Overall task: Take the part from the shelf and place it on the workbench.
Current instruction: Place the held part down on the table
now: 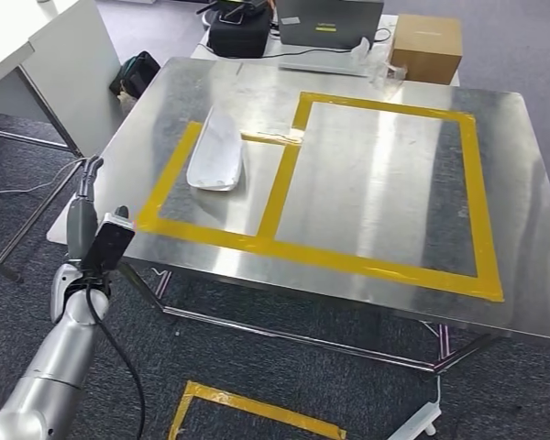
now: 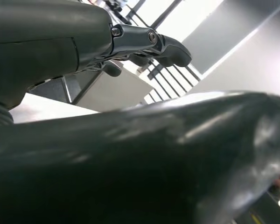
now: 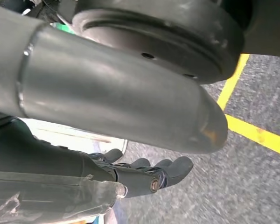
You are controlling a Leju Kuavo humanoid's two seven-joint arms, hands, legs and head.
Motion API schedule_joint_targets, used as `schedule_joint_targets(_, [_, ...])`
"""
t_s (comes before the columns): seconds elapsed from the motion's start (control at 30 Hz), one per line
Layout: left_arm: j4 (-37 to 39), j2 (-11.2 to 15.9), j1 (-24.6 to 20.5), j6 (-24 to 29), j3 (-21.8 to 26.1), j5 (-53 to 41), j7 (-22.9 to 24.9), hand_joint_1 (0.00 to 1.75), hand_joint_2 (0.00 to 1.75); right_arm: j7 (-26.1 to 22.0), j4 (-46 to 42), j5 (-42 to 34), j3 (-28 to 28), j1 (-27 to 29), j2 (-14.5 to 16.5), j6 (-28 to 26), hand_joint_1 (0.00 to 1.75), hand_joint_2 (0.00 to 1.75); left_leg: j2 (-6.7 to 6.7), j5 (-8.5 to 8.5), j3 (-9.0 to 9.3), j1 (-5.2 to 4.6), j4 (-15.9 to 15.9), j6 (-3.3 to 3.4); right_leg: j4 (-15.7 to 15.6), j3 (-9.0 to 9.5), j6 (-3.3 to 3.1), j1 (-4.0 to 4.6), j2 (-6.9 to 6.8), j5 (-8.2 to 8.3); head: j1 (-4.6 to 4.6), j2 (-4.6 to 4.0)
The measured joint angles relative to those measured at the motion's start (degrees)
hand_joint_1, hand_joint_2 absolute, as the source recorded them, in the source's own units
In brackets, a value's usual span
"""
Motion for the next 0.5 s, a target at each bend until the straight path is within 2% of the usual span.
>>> schedule_joint_targets(0.03, [0.0, -0.1, 0.2, 0.8, 0.9, 1.4, -0.6, 0.00, 0.00, 0.0, 0.0, 0.0, 0.0, 0.0, 0.0, -0.1, 0.00, 0.00, 0.72, 0.40, 1.55, -0.12, -2.7, 0.17, 0.4, -0.28, 0.30, 0.14, -0.29, -0.06, -0.06, 0.00])
schedule_joint_targets(0.07, [0.1, -0.2, 0.6, 1.6, 2.0, 2.8, -1.3, 0.00, 0.00, -0.1, 0.0, 0.0, -0.1, 0.1, -0.1, -0.1, 0.00, 0.00, 1.21, 0.37, 2.31, -0.26, -4.2, 0.46, 0.7, -0.51, 0.58, 0.31, -0.54, -0.05, -0.15, 0.00])
schedule_joint_targets(0.13, [0.3, -0.3, 1.7, 2.9, 4.4, 5.8, -2.6, 0.00, 0.00, -0.1, 0.0, -0.1, -0.3, 0.4, -0.1, -0.2, 0.00, 0.00, 0.80, 0.52, 1.98, -0.42, -4.8, 1.57, 0.8, -0.79, 1.08, 0.42, -1.22, 0.20, -0.19, 0.00])
schedule_joint_targets(0.17, [0.6, -0.3, 2.3, 3.1, 5.7, 7.1, -3.1, 0.00, 0.00, -0.1, 0.1, -0.1, -0.4, 0.6, -0.2, -0.3, 0.00, 0.00, 0.40, 0.81, 1.68, -0.39, -4.9, 2.08, 1.0, -0.97, 1.35, 0.33, -1.14, -0.15, -0.19, 0.00])
schedule_joint_targets(0.2, [1.0, -0.4, 2.9, 3.2, 6.9, 8.5, -3.6, 0.00, 0.00, -0.1, 0.2, -0.2, -0.5, 0.8, -0.2, -0.3, 0.00, 0.00, 0.03, 1.18, 1.30, -0.37, -5.0, 2.67, 1.8, -1.39, 1.61, 0.25, -0.62, -1.29, -0.15, 0.00])
schedule_joint_targets(0.23, [1.5, -0.5, 3.2, 3.1, 8.2, 9.9, -4.2, 0.00, 0.00, -0.1, 0.3, -0.3, -0.5, 1.0, -0.2, -0.3, 0.00, 0.00, -0.38, 1.62, 0.84, -0.33, -5.0, 3.20, 3.8, -2.10, 1.79, 0.20, 0.21, -3.30, -0.16, 0.00])
schedule_joint_targets(0.27, [2.2, -0.6, 3.6, 2.8, 9.4, 11.3, -4.7, 0.00, 0.00, -0.1, 0.5, -0.3, -0.6, 1.2, -0.2, -0.3, 0.00, 0.00, -0.85, 2.08, 0.28, -0.36, -5.1, 3.60, 6.9, -3.08, 1.89, 0.17, 1.23, -6.02, -0.11, 0.00])
schedule_joint_targets(0.3, [3.2, -0.8, 3.9, 2.1, 10.8, 13.2, -4.9, 0.00, 0.00, -0.1, 0.6, -0.3, -0.7, 1.5, -0.2, -0.4, 0.00, 0.00, -1.35, 2.60, -0.34, -0.47, -5.1, 3.88, 10.8, -4.17, 1.81, 0.21, 1.92, -8.73, -0.12, 0.00])
schedule_joint_targets(0.33, [4.4, -1.1, 4.4, 0.8, 12.2, 15.6, -4.5, 0.00, 0.00, -0.1, 0.7, -0.4, -0.9, 1.7, -0.2, -0.6, 0.00, 0.00, -1.89, 3.15, -1.00, -0.62, -5.1, 4.01, 14.4, -4.95, 1.62, 0.27, 2.24, -10.78, -0.13, 0.00])
schedule_joint_targets(0.37, [5.8, -1.5, 5.0, -0.8, 13.8, 18.5, -3.9, 0.00, 0.00, -0.1, 0.8, -0.4, -1.1, 1.9, -0.2, -0.8, 0.00, 0.00, -2.39, 3.73, -1.70, -0.78, -5.1, 4.07, 16.8, -5.10, 1.37, 0.38, 2.39, -11.69, -0.14, 0.00])
schedule_joint_targets(0.4, [7.3, -2.0, 5.9, -2.6, 15.6, 21.4, -3.6, 0.00, 0.00, -0.1, 0.9, -0.4, -1.2, 2.0, -0.2, -1.0, 0.00, 0.00, -2.84, 4.35, -2.41, -0.91, -5.1, 4.09, 17.2, -4.31, 1.04, 0.54, 2.49, -11.29, -0.16, 0.00])
schedule_joint_targets(0.43, [8.9, -2.5, 7.0, -4.3, 17.2, 23.9, -4.1, 0.00, 0.00, -0.1, 0.9, -0.4, -1.4, 2.2, -0.2, -1.2, 0.00, 0.00, -3.32, 5.01, -3.16, -1.00, -5.1, 4.06, 15.7, -2.55, 0.66, 0.74, 2.70, -9.80, -0.18, 0.00])
schedule_joint_targets(0.47, [10.5, -3.2, 8.1, -5.5, 18.8, 25.7, -5.4, 0.00, 0.00, -0.1, 0.9, -0.4, -1.6, 2.3, -0.2, -1.4, 0.00, 0.00, -3.83, 5.76, -3.98, -1.05, -5.1, 3.99, 12.6, 0.07, 0.23, 0.97, 3.27, -8.00, -0.19, 0.00])
schedule_joint_targets(0.5, [11.9, -3.8, 9.0, -6.4, 20.1, 26.6, -6.8, 0.00, 0.00, -0.1, 0.9, -0.4, -1.7, 2.3, -0.2, -1.5, 0.00, 0.00, -4.40, 6.59, -4.77, -1.03, -5.1, 3.87, 8.4, 3.02, -0.27, 1.17, 4.37, -7.21, -0.21, 0.00])
